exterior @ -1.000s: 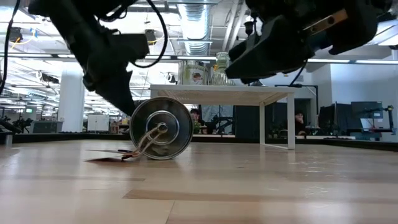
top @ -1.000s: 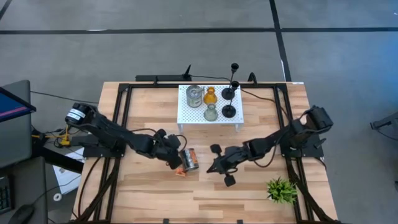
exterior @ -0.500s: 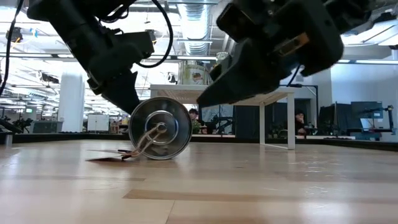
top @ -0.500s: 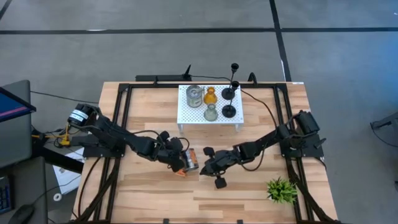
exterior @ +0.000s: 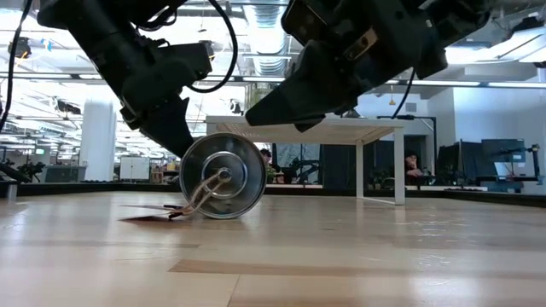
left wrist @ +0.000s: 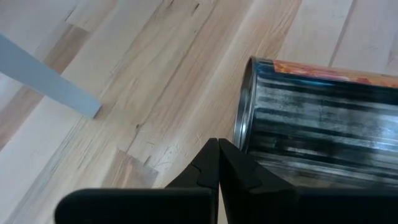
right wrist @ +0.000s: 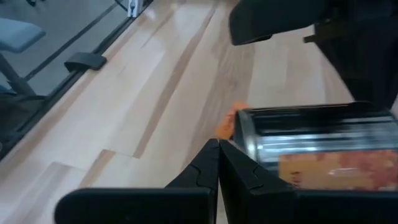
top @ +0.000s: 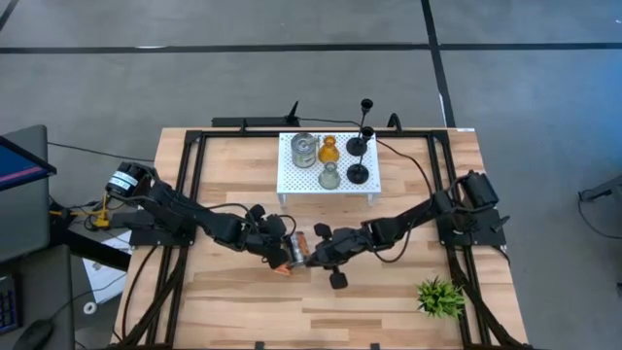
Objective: Pick & Place candle stick holders
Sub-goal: Put the orange scented candle on the shelf align with the other green scented candle
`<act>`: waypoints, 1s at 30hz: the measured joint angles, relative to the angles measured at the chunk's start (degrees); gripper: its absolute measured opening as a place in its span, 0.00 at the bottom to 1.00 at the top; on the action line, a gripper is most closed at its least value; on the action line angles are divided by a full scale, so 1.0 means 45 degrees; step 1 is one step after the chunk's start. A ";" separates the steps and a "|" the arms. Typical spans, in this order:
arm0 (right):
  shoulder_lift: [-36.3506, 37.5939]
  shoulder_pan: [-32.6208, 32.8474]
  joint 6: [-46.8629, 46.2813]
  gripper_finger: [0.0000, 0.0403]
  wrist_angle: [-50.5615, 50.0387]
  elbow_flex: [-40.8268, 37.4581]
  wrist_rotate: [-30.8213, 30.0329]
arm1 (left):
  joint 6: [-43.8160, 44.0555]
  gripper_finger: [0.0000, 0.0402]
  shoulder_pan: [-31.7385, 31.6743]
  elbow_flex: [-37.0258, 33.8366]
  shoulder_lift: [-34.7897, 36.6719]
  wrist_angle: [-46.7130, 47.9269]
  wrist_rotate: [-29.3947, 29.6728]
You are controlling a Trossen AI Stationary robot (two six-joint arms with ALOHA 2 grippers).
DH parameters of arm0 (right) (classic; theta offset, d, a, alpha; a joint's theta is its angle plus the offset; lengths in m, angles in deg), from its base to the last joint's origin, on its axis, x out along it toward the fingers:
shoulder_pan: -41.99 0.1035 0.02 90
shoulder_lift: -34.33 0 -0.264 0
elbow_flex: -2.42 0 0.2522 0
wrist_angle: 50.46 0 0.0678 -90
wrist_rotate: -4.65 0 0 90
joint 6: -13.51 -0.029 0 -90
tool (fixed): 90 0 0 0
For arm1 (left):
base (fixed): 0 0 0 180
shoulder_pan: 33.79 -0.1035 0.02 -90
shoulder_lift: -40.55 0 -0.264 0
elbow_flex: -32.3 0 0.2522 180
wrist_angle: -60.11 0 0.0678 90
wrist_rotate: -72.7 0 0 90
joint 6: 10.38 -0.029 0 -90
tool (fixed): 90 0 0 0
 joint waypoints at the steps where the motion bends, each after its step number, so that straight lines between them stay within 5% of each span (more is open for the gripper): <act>1: 0.0000 0.0051 -0.0116 0.00 0.0000 0.0000 0.0000 | 0.0001 0.00 0.0000 0.0000 0.0000 -0.0002 0.0001; 23: -0.1178 0.1561 -0.1761 0.00 0.1210 0.0000 -0.2192 | 0.0080 0.00 0.1704 0.0000 -0.0005 -0.1263 0.1343; 30: -0.1472 0.1739 -0.2028 0.00 0.1107 0.0000 -0.3368 | 0.1111 0.00 0.1870 0.0019 -0.1089 -0.1562 0.1384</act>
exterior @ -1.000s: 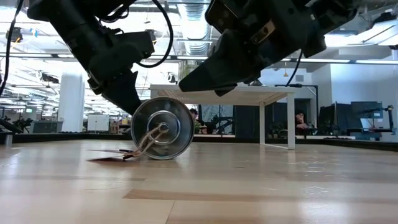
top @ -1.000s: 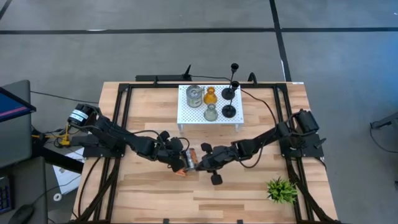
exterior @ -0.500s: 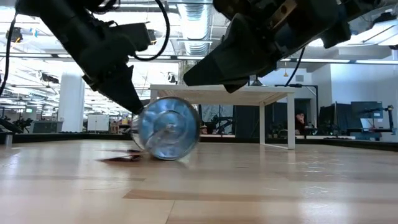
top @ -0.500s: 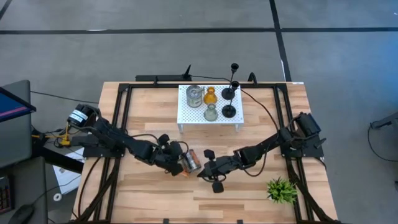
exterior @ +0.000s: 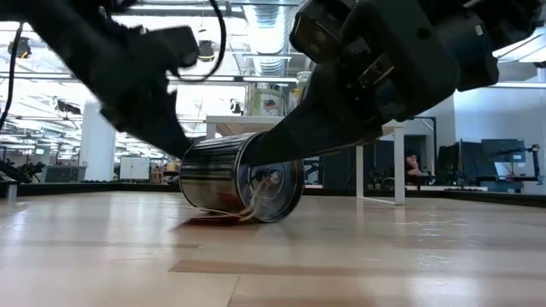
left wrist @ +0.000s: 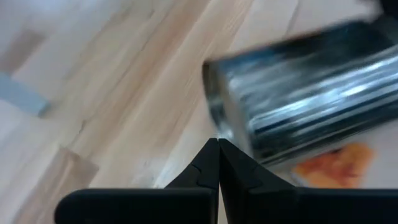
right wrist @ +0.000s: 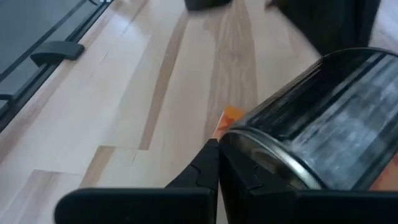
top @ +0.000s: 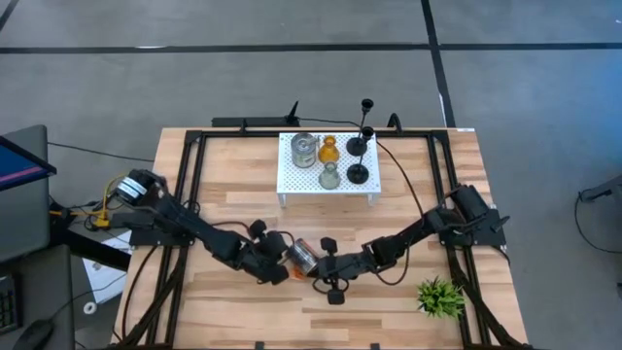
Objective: Pick & Place candle stick holders
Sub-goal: Put the orange scented candle on the shelf align with the other green scented candle
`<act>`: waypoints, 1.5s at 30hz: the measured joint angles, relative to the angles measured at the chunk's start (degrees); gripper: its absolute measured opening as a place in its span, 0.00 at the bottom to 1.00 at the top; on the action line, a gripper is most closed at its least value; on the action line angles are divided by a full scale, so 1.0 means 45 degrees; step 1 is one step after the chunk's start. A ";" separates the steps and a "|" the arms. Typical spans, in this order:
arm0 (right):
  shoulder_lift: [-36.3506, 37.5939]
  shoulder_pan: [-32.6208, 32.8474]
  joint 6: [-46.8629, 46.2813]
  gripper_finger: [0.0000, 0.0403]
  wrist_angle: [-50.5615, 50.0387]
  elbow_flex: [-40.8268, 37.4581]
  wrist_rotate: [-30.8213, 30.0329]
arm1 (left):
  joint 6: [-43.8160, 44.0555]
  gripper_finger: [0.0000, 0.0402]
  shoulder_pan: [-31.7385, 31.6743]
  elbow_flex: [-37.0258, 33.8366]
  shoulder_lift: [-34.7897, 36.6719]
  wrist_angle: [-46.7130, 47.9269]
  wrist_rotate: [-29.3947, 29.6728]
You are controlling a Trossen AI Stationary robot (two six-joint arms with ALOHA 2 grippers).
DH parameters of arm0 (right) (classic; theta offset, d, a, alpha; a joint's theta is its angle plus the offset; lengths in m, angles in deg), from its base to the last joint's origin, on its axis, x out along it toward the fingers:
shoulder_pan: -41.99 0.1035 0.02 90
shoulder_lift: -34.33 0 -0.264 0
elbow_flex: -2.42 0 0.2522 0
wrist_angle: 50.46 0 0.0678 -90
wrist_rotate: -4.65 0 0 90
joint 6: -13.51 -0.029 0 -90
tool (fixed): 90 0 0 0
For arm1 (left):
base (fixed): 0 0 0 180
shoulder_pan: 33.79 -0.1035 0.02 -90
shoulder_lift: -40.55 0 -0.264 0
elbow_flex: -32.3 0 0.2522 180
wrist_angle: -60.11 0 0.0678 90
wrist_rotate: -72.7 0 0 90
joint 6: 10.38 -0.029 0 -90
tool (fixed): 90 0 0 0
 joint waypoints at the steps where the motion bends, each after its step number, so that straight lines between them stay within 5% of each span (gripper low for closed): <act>1: 0.0000 0.0043 -0.0014 0.00 0.0006 0.0000 -0.0088 | 0.0103 0.00 -0.0007 0.0000 -0.0329 -0.0114 0.0005; 11: 0.0000 0.0405 0.0288 0.00 -0.0014 -0.0005 -0.0965 | -0.0402 0.00 -0.0024 -0.0024 -0.2754 -0.3396 0.0339; 33: 0.0090 0.0184 0.1801 0.00 -0.0609 0.1322 -0.1644 | -0.0104 0.00 0.0417 -0.0078 -0.2738 -0.4367 -0.0160; 42: 0.0029 -0.0415 0.1752 0.00 -0.0446 0.1379 -0.1883 | 0.0272 0.00 0.0817 0.0063 -0.2709 -0.5558 -0.1603; 45: 0.0029 -0.0504 0.1801 0.00 -0.0572 0.1399 -0.1842 | 0.0035 0.00 0.1017 0.0063 -0.2704 -0.5636 -0.0979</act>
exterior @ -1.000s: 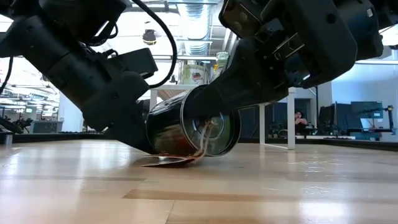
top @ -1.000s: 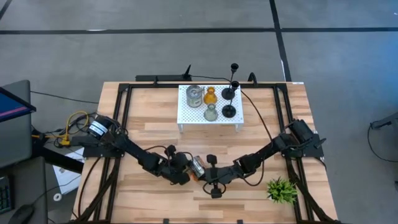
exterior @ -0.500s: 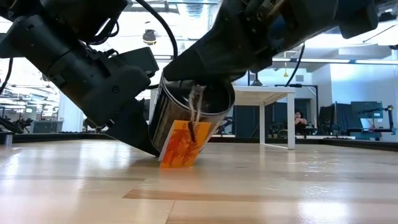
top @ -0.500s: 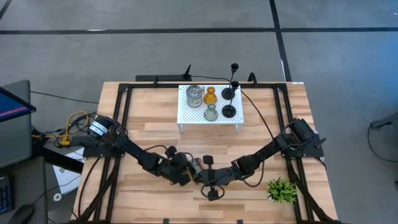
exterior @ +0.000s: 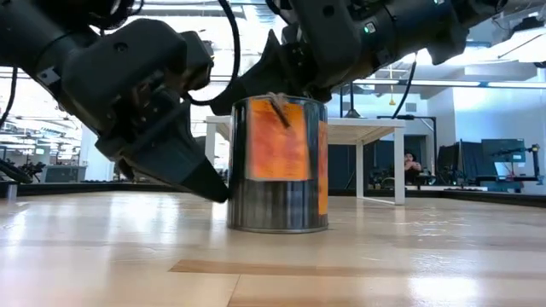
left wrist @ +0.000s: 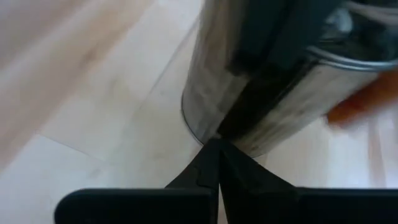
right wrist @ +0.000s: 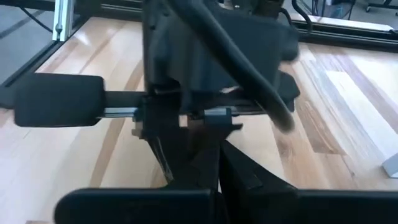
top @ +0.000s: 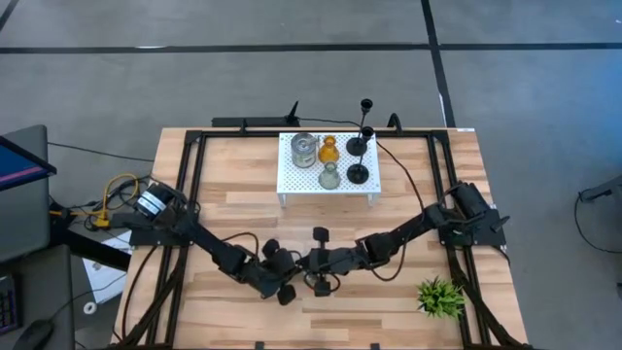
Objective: Pick & Place candle stick holders
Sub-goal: Put the orange scented candle on the shelf align with the other green scented candle
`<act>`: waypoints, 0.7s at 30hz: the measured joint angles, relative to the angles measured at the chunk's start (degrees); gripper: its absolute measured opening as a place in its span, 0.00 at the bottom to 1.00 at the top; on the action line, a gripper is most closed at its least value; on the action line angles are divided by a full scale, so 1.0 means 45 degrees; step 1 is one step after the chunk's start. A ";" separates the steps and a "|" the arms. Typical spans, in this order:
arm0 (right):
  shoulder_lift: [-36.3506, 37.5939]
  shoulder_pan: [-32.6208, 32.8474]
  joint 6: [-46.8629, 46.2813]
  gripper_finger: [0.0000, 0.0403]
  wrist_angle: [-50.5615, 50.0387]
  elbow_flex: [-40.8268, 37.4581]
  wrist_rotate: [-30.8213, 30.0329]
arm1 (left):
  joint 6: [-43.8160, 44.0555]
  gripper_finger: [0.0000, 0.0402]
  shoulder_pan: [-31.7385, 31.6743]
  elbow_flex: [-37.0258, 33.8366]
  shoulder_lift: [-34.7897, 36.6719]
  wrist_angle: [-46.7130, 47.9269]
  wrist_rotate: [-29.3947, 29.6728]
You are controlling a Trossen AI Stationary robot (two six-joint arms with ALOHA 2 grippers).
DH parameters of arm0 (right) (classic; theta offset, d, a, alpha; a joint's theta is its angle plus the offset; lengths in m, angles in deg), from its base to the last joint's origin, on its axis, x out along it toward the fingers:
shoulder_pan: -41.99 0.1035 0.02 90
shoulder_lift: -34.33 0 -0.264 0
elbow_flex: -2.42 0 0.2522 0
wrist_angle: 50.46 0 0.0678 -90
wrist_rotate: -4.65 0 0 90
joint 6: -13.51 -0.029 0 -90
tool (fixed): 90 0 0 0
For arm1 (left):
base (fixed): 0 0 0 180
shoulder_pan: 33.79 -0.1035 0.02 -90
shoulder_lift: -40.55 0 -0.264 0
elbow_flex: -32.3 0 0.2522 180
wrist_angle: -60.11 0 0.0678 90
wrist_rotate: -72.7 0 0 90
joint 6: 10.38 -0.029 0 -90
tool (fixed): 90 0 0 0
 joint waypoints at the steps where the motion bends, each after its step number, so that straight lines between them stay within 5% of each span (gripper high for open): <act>1: 0.0000 0.0000 0.0004 0.00 0.0005 0.0000 0.0014 | -0.0099 0.00 0.0085 0.0000 0.0000 0.0009 0.0293; 21: 0.3634 0.1381 0.0493 0.00 -0.4677 -0.0553 -0.0980 | -0.0497 0.00 0.0307 -0.0049 0.0000 0.0358 0.1071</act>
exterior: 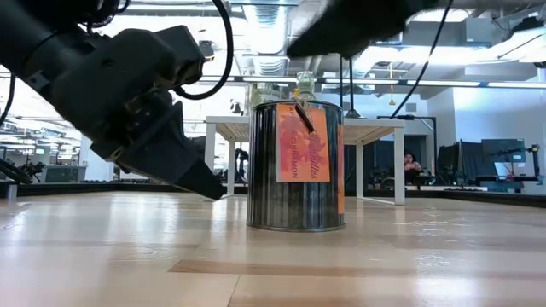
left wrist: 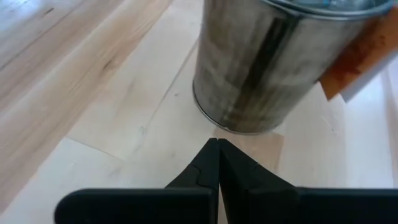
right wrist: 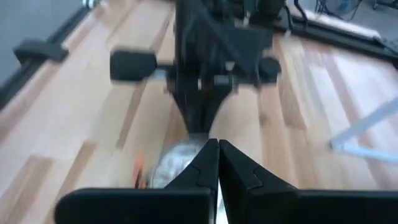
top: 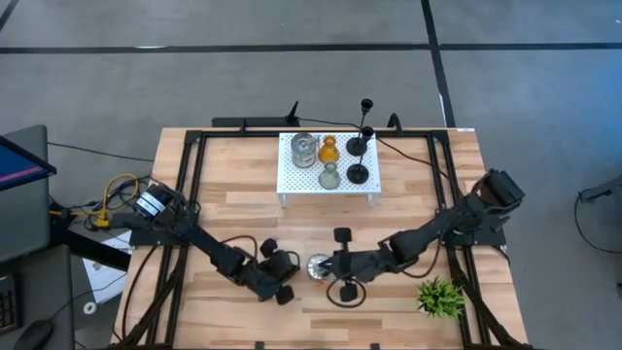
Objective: Pick & Place candle stick holders
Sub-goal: Put the orange scented candle on the shelf align with the other green scented candle
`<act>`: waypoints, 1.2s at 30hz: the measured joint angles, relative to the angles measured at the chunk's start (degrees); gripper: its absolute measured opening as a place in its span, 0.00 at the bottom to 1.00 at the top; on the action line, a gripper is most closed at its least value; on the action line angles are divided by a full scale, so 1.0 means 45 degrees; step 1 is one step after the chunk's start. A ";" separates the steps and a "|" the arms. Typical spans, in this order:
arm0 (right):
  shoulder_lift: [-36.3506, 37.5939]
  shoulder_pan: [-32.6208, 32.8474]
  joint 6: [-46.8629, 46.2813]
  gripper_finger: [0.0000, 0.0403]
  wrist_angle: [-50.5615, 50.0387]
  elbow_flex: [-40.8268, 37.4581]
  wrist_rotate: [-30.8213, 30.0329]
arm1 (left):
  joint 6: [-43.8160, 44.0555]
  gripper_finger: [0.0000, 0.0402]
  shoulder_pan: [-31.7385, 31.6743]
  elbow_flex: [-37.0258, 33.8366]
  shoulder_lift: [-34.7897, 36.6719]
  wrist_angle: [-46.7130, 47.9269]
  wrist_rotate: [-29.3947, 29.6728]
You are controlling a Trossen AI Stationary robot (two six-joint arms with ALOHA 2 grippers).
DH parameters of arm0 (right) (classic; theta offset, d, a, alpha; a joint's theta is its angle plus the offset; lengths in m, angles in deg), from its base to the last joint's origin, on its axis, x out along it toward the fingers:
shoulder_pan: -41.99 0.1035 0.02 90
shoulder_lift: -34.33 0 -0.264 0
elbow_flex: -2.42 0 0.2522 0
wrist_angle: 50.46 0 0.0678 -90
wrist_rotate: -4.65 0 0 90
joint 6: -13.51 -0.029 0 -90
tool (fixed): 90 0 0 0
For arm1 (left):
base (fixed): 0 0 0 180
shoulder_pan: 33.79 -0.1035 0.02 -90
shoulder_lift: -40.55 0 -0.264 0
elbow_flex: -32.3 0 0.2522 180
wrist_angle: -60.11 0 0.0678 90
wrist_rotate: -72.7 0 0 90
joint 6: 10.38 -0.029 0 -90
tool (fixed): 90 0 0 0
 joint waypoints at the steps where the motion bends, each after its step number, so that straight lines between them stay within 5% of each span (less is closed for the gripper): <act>1: 0.0081 0.0093 -0.0199 0.00 0.0014 -0.0250 -0.0169 | -0.0027 0.00 0.0056 -0.0005 0.0000 0.0002 0.0000; 14: 0.0456 0.0972 -0.3027 0.00 0.3480 -0.3937 -0.0167 | -0.0313 0.00 0.0415 -0.0015 0.0000 -0.0003 0.0146; 36: -0.0273 0.0892 -0.4311 0.00 0.3206 -0.4139 0.0984 | -0.0396 0.05 -0.0045 -0.0019 0.0000 -0.0095 0.0049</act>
